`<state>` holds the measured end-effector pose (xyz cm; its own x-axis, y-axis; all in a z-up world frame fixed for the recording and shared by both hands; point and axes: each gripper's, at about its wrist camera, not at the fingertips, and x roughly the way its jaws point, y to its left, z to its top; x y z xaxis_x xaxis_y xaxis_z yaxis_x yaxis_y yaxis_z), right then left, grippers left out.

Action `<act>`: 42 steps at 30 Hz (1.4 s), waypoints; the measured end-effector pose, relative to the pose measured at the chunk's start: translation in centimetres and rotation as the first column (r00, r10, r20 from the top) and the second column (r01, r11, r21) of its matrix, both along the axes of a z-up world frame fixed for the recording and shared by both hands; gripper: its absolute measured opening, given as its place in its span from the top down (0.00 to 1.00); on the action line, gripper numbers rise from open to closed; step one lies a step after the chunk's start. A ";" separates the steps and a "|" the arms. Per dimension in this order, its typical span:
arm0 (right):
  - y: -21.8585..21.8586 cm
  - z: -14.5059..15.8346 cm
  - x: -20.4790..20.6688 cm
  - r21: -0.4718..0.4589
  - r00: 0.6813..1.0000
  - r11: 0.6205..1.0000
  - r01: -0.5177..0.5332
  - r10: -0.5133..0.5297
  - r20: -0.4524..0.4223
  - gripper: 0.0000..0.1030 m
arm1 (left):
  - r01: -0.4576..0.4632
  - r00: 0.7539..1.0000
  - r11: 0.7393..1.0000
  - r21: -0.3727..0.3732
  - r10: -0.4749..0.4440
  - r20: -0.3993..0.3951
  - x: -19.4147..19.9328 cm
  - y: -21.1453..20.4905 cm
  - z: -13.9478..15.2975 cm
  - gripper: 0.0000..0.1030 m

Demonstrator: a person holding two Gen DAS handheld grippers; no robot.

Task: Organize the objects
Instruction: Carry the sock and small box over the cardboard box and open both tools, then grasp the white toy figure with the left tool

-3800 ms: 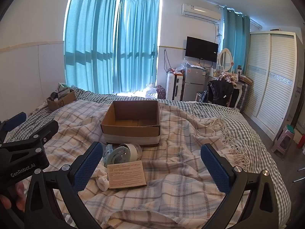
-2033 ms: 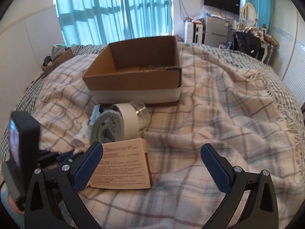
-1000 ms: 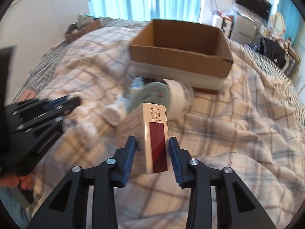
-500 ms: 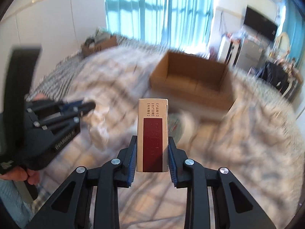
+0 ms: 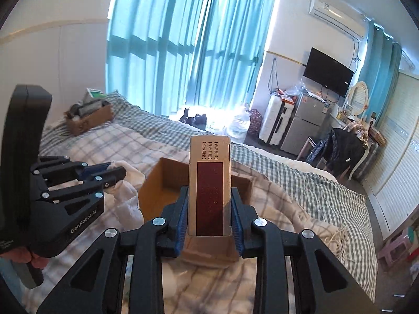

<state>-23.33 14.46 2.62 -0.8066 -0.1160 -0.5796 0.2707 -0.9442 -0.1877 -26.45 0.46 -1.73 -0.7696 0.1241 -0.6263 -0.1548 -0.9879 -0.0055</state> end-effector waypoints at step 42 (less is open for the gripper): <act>4.3 -1.6 9.0 -0.050 0.999 0.999 0.014 -0.012 0.029 0.00 | -0.206 0.979 0.977 -0.058 0.204 -0.024 10.3 -3.6 -1.6 0.00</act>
